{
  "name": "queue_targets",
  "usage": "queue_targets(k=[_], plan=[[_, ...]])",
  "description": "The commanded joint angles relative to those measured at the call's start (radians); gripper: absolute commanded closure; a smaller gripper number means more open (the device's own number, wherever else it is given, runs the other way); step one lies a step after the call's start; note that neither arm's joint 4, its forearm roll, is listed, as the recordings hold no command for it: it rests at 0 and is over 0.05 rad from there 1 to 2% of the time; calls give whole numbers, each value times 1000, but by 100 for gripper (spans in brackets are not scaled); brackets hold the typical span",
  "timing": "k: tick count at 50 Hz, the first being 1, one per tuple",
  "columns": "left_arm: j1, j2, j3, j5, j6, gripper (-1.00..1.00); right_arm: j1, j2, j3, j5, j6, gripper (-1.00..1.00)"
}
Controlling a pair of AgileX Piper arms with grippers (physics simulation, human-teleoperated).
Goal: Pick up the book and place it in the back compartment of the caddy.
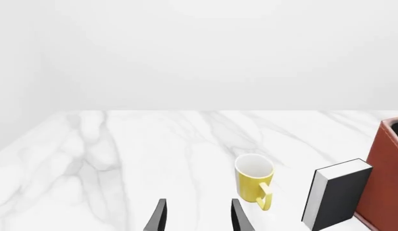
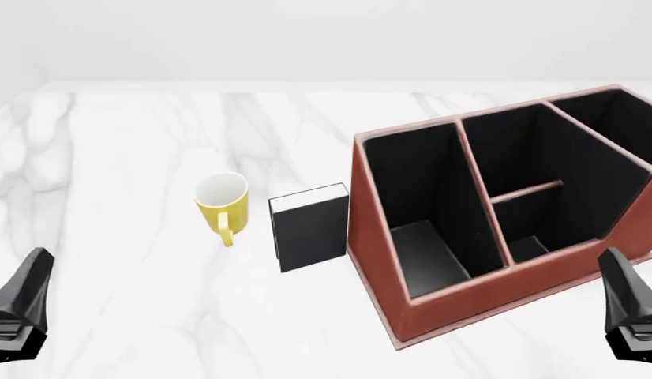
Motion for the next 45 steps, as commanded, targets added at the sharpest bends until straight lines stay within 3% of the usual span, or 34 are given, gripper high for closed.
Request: queue_targets(k=[1,8,13,16,18,19,23,26,29,34,37,39,45], plan=[[-2,-1,-15,13,-26,-100,2,3,-6,4,-3,-100],[-33,51,-70,16,4,-100,5,6,-6,4,-3,-100],[-112,133,-147,11,41,-100,7,7,-6,3,-1,-100],[-166,244,-245,1,134,-100,11,12,-6,-2,0,-100],[-186,287,-270,-8,148,-100,14,15,-6,-4,1,-100],[-218,383,-350,-1,166,-100,15,17,-5,-6,1,-100],[-281,468,-428,21,212,-100,16,22,-4,-12,1,-100],[-345,587,-533,60,297,-100,17,30,-3,-20,2,-100],[-392,688,-631,104,338,-100,18,36,-2,-26,2,-100],[-447,795,-763,178,324,-100,19,40,-1,-29,2,-100],[-499,877,-838,226,351,-100,19,47,-1,-34,5,-100],[-478,930,-892,232,361,-100,20,53,0,-39,6,-100],[-528,1040,-994,293,369,-100,21,56,0,-42,6,-100]])
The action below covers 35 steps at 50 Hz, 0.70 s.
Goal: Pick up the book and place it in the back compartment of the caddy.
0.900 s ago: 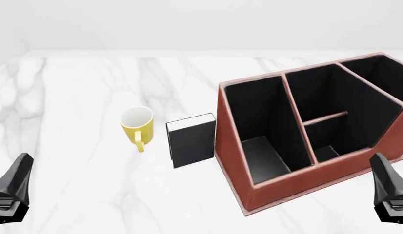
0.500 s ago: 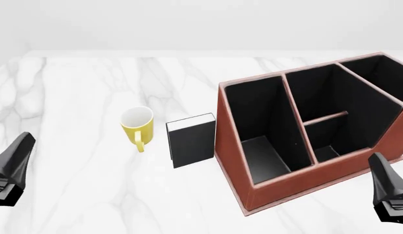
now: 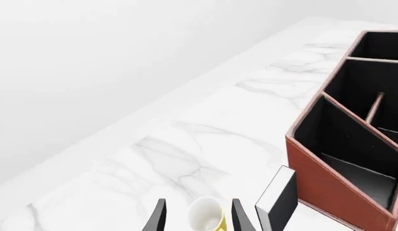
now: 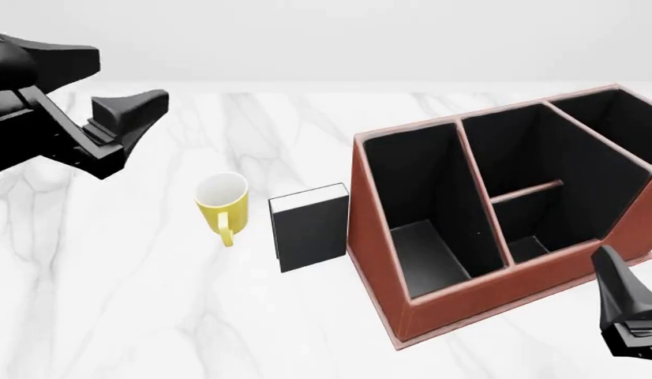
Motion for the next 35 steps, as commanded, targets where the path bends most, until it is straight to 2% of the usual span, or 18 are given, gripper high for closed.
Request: queue_targets(k=[1,6,10,12,15,19,35], plan=[[-124,254,-248,124,50,-100,3,11,1,-9,2,-100],[-136,330,-351,182,57,-100,3,13,2,-10,3,-100],[-169,364,-422,271,66,-100,5,19,2,-15,1,-100],[-178,377,-439,308,96,-100,6,18,2,-15,1,-100],[-189,390,-471,341,76,-100,6,17,2,-13,1,-100],[-232,409,-493,390,88,-100,6,32,3,-27,3,-100],[-333,536,-426,386,67,-100,9,32,3,-26,2,-100]])
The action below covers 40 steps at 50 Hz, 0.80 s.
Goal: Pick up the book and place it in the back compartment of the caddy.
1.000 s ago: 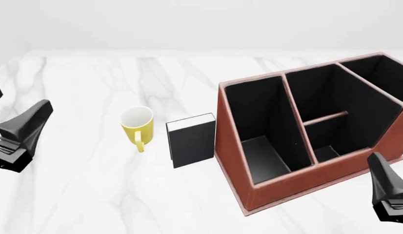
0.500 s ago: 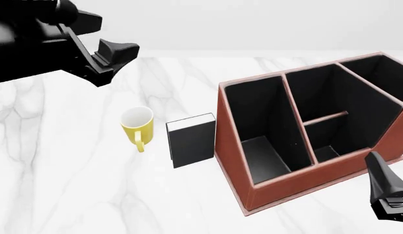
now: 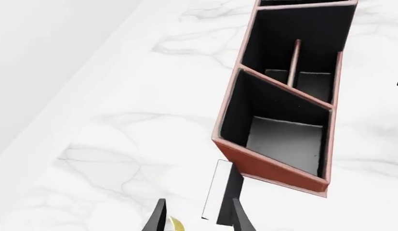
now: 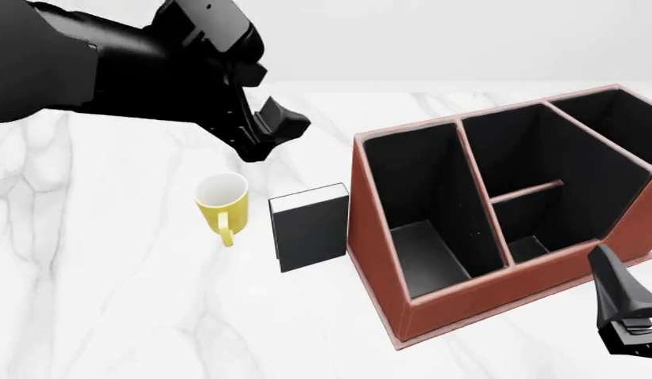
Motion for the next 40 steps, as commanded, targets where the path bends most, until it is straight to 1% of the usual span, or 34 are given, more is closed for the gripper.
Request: queue_targets(k=[1,12,13,14,17,19,21,23,27,36,40], plan=[[-68,91,7,25,-9,-100,1,5,0,-4,1,-100],[-96,185,39,-25,-12,-100,3,-4,0,4,2,-100],[-91,194,38,-29,-8,-100,3,1,0,1,3,-100],[-63,213,32,-44,28,-100,5,0,0,1,3,-100],[-80,206,23,-44,8,-100,8,-3,0,4,3,-100],[-76,215,19,-47,35,-100,6,5,0,-3,2,-100],[-60,232,-6,-53,41,-100,6,5,0,-3,1,-100],[-55,244,-1,-58,68,-100,5,8,0,-6,2,-100],[-51,263,-24,-60,84,-100,6,0,0,2,1,-100],[-73,317,-15,-100,77,-100,6,4,0,-2,3,-100],[-77,335,-17,-96,81,-100,6,7,0,-5,4,-100]])
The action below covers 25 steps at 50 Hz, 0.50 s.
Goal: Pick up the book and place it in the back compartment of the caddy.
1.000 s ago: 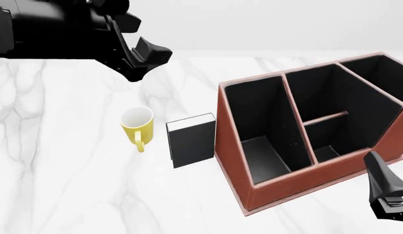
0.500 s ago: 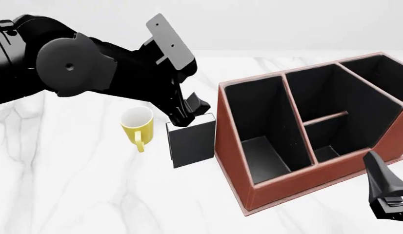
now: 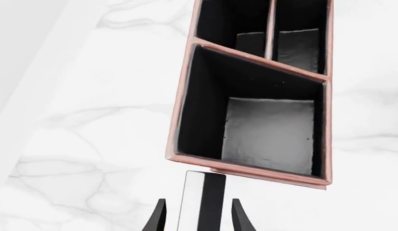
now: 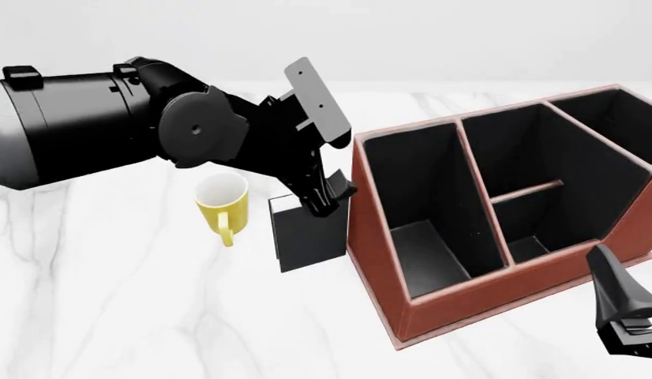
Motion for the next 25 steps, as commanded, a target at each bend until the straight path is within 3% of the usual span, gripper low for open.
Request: queue_targets(k=[1,17,19,25], plan=[[-10,63,-11,-16,15,-100,1,6,0,-5,3,-100],[26,103,-11,-22,49,-100,4,13,0,-11,4,-100],[63,133,-14,-24,83,-100,4,12,0,-10,5,-100],[58,133,-14,-36,70,-100,5,12,0,-10,5,-100]])
